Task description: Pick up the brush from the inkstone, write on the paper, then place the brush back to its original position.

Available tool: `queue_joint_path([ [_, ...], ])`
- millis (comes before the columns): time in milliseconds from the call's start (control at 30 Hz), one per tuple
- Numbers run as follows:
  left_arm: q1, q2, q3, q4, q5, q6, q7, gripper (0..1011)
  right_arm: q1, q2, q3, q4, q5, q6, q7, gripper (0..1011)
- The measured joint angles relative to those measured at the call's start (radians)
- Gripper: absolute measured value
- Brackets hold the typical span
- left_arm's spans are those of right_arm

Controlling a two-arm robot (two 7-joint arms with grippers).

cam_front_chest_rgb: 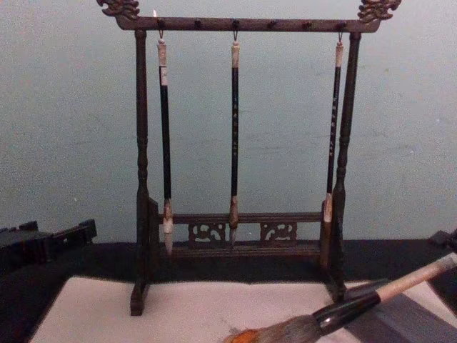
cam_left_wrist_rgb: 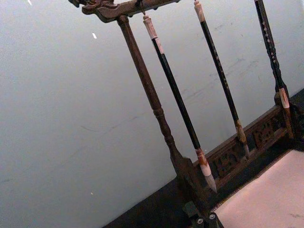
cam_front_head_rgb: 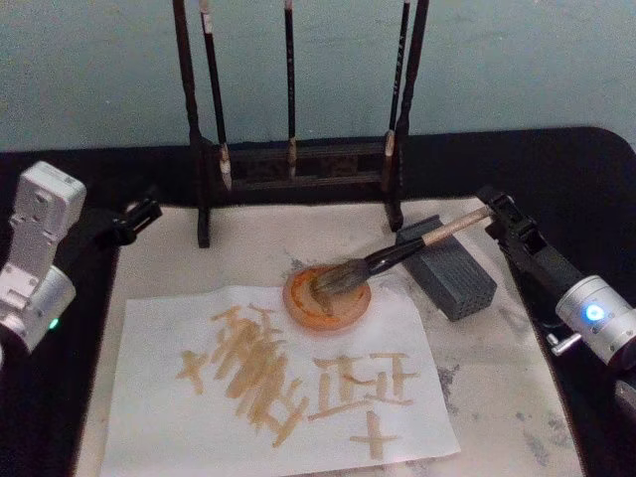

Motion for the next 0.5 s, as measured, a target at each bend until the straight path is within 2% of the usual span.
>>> queue_joint_path([
  [233, 0.000, 0.000, 0.000, 0.000, 0.000, 0.000, 0.000, 1002, 0.011, 0.009, -0.023, 0.001, 0.000, -0.012, 0.001, 1002],
  [500, 0.000, 0.000, 0.000, 0.000, 0.000, 0.000, 0.000, 1002, 0.011, 0.009, -0.022, 0.001, -0.001, -0.011, 0.002, 984],
])
